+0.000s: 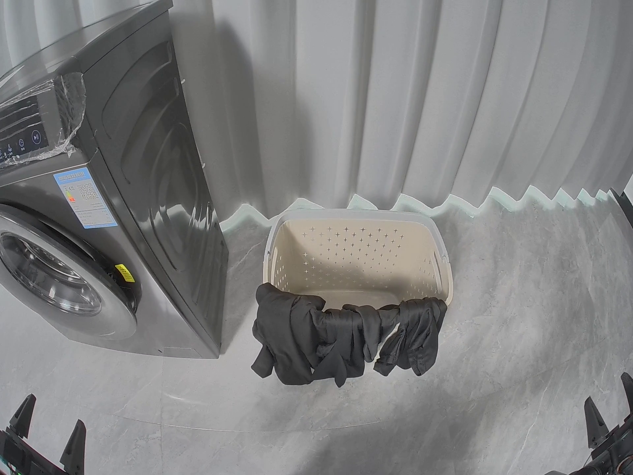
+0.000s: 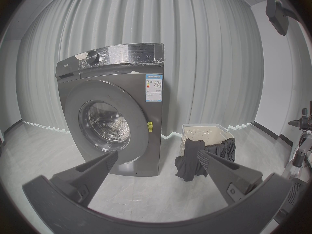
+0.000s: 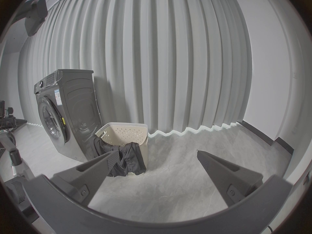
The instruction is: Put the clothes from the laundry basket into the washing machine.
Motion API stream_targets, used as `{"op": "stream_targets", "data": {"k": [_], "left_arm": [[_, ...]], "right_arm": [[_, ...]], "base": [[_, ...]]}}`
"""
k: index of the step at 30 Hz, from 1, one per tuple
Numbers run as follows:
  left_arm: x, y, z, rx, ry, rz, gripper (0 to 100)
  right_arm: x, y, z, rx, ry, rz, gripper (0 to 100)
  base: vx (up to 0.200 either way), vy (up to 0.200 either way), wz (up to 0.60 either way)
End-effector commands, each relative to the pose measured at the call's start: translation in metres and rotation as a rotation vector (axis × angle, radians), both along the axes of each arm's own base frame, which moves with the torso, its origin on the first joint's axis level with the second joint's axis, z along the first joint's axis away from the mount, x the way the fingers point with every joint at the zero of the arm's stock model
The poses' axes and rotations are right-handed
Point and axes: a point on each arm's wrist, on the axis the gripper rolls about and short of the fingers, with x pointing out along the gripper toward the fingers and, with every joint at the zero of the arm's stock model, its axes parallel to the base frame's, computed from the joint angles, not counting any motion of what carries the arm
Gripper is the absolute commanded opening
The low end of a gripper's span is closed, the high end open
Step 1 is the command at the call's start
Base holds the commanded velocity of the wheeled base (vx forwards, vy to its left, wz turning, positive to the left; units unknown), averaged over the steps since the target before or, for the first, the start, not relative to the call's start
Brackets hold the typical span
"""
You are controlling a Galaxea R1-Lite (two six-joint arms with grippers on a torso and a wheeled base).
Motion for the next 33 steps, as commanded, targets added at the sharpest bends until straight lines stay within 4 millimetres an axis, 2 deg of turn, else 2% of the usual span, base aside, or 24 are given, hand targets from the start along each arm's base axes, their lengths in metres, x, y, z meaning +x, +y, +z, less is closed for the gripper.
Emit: {"op": "stream_targets", "data": {"k": [1, 4, 16, 31, 33], "left_arm": [[-0.0002, 0.0000, -0.0049, -0.001, -0.001, 0.001, 100], [-0.0002, 0.0000, -0.0049, 0.000, -0.001, 0.000, 100], [-0.0002, 0.0000, -0.0049, 0.004, -0.001, 0.001, 100], [-0.0002, 0.0000, -0.0049, 0.002, -0.001, 0.001, 100], [-0.0002, 0.0000, -0.0049, 0.002, -0.001, 0.000, 100]], "right_arm": [[0.0000, 0.0000, -0.0048, 0.000, 0.000, 0.000, 100], [0.0000, 0.0000, -0.0048, 0.000, 0.000, -0.001, 100], [0.0000, 0.0000, -0.0048, 0.000, 0.000, 0.000, 100], [-0.0002, 0.0000, -0.0044, 0.000, -0.002, 0.000, 100], [0.0000, 0.0000, -0.0048, 0.000, 0.000, 0.000, 100]], "base": [[0.000, -0.200, 0.00], [0.000, -0.200, 0.00], [0.000, 0.000, 0.00], [0.200, 0.000, 0.00], [0.000, 0.000, 0.00]]}}
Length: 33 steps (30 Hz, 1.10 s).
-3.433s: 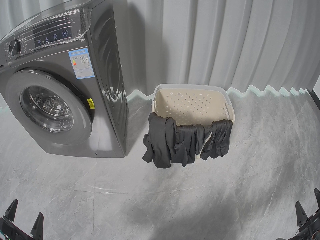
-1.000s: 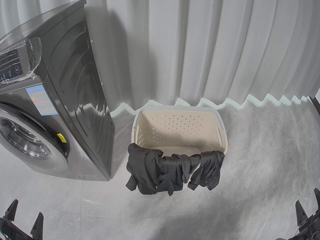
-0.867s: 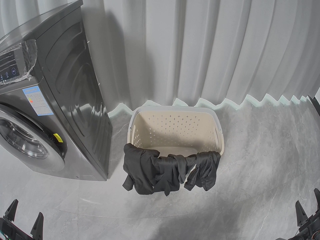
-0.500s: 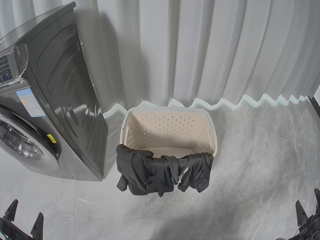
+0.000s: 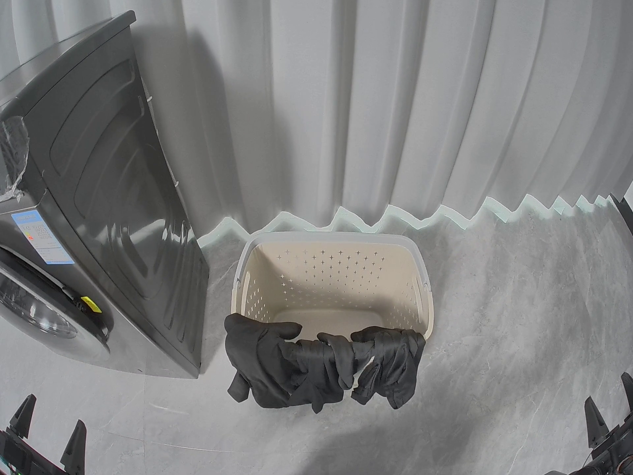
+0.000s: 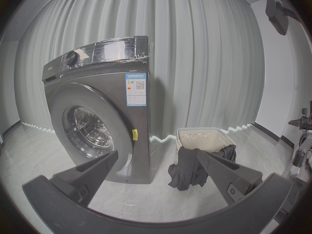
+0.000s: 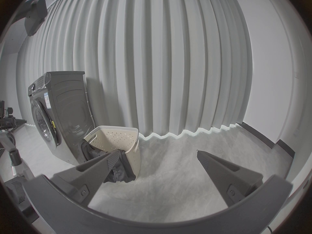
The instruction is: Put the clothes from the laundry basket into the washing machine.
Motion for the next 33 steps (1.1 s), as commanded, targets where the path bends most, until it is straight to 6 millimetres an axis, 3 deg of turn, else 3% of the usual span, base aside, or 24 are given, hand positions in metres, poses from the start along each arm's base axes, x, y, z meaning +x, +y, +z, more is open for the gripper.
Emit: {"op": "stream_targets", "data": {"k": [1, 19, 28, 33], "left_arm": [[-0.0002, 0.0000, -0.0049, 0.000, -0.002, 0.000, 100], [-0.0002, 0.0000, -0.0049, -0.002, -0.002, 0.000, 100], [-0.0002, 0.0000, -0.0049, 0.000, -0.002, 0.000, 100], [-0.0002, 0.0000, -0.0049, 0.000, -0.002, 0.000, 100]], "right_arm": [[0.0000, 0.0000, -0.0048, 0.000, -0.001, 0.001, 100], [0.0000, 0.0000, -0.0048, 0.000, -0.001, 0.001, 100], [0.0000, 0.0000, -0.0048, 0.000, -0.001, 0.001, 100], [0.0000, 0.0000, -0.0048, 0.000, -0.001, 0.001, 100]], "base": [[0.000, 0.000, 0.00], [0.033, 0.000, 0.00], [0.000, -0.200, 0.00], [0.000, 0.000, 0.00]]}}
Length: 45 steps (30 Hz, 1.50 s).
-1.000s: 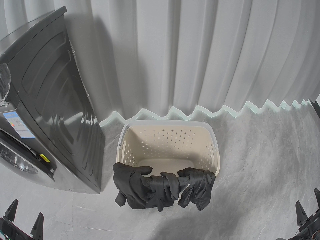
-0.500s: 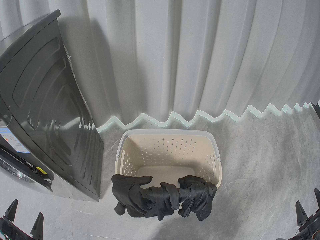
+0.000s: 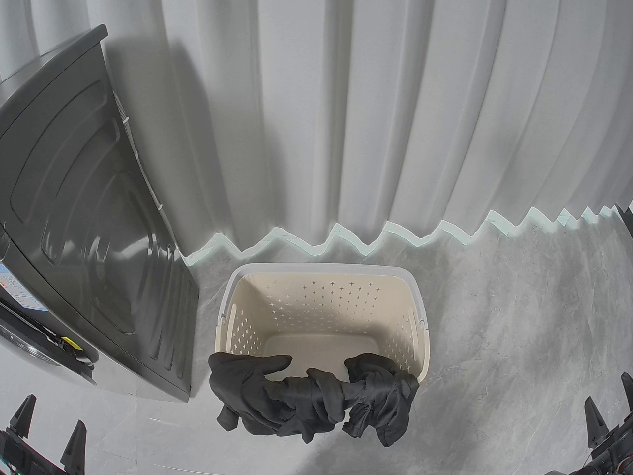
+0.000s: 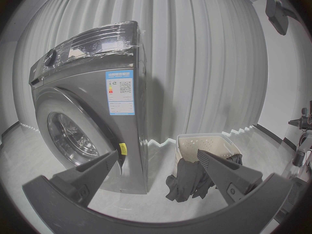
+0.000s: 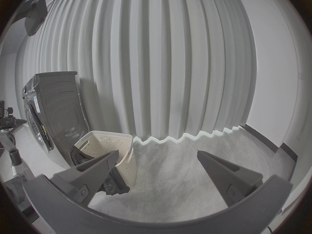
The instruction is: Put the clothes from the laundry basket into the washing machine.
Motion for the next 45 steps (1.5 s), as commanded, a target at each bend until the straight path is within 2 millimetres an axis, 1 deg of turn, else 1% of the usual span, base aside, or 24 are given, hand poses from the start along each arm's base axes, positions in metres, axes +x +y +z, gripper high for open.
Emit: {"op": "stream_targets", "data": {"k": [1, 7, 16, 25, 28, 37, 43, 45], "left_arm": [[-0.0002, 0.0000, -0.0049, -0.001, -0.001, 0.000, 100], [-0.0002, 0.0000, -0.0049, 0.001, -0.001, 0.000, 100], [-0.0002, 0.0000, -0.0047, -0.001, -0.003, 0.000, 100], [-0.0002, 0.0000, -0.0049, -0.004, -0.001, 0.000, 100], [-0.0002, 0.0000, -0.0047, -0.004, -0.003, 0.000, 100], [-0.0002, 0.0000, -0.0049, -0.002, -0.001, 0.000, 100], [-0.0002, 0.0000, -0.0049, -0.002, -0.001, 0.000, 100], [-0.0002, 0.0000, -0.0049, -0.002, -0.001, 0.000, 100]], "right_arm": [[0.0000, 0.0000, -0.0048, 0.000, 0.000, 0.000, 100], [0.0000, 0.0000, -0.0048, 0.000, 0.000, -0.001, 100], [0.0000, 0.0000, -0.0048, 0.000, 0.000, -0.001, 100], [0.0000, 0.0000, -0.0048, 0.000, 0.000, -0.001, 100], [0.0000, 0.0000, -0.0048, 0.000, 0.000, 0.000, 100], [0.0000, 0.0000, -0.0048, 0.000, 0.000, 0.000, 100], [0.0000, 0.0000, -0.0048, 0.000, 0.000, 0.000, 100], [0.0000, 0.0000, -0.0048, 0.000, 0.000, 0.000, 100]], "base": [[0.000, 0.000, 0.00], [0.000, 0.000, 0.00], [0.200, 0.000, 0.00], [0.000, 0.000, 0.00], [0.200, 0.000, 0.00], [0.000, 0.000, 0.00], [0.200, 0.000, 0.00], [0.000, 0.000, 0.00]]}}
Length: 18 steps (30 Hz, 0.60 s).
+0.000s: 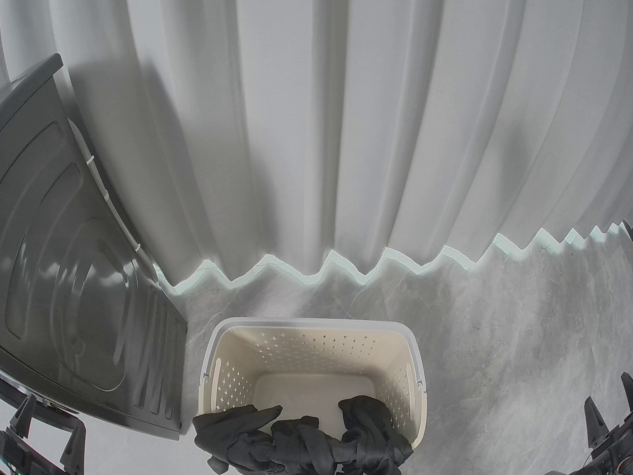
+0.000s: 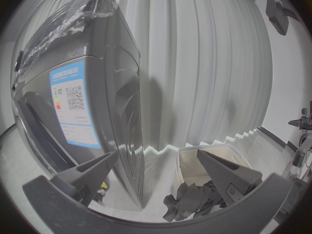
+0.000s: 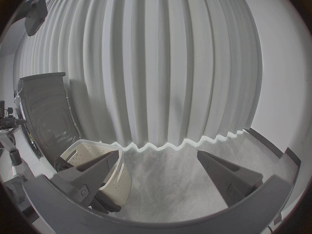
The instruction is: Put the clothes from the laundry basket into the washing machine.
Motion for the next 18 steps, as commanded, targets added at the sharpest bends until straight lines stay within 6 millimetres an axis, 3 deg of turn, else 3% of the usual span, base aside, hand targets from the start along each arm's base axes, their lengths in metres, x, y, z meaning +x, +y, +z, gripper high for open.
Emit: {"op": "stream_targets", "data": {"k": [1, 7, 13, 18], "left_arm": [[-0.0002, 0.0000, -0.0049, 0.000, -0.001, 0.000, 100], [-0.0002, 0.0000, -0.0049, -0.002, -0.001, -0.002, 100], [-0.0002, -0.0001, -0.0049, 0.000, -0.001, -0.003, 100], [-0.0002, -0.0001, -0.0049, 0.000, -0.001, -0.003, 100]], "right_arm": [[0.0000, 0.0000, -0.0048, 0.000, 0.000, 0.000, 100], [-0.0002, 0.0000, -0.0046, 0.000, 0.000, 0.000, 100], [-0.0002, 0.0000, -0.0044, 0.000, -0.002, 0.000, 100], [-0.0002, 0.0000, -0.0044, 0.000, -0.002, 0.000, 100]], "base": [[0.000, 0.000, 0.00], [0.000, 0.000, 0.00], [0.200, 0.000, 0.00], [0.000, 0.000, 0.00]]}}
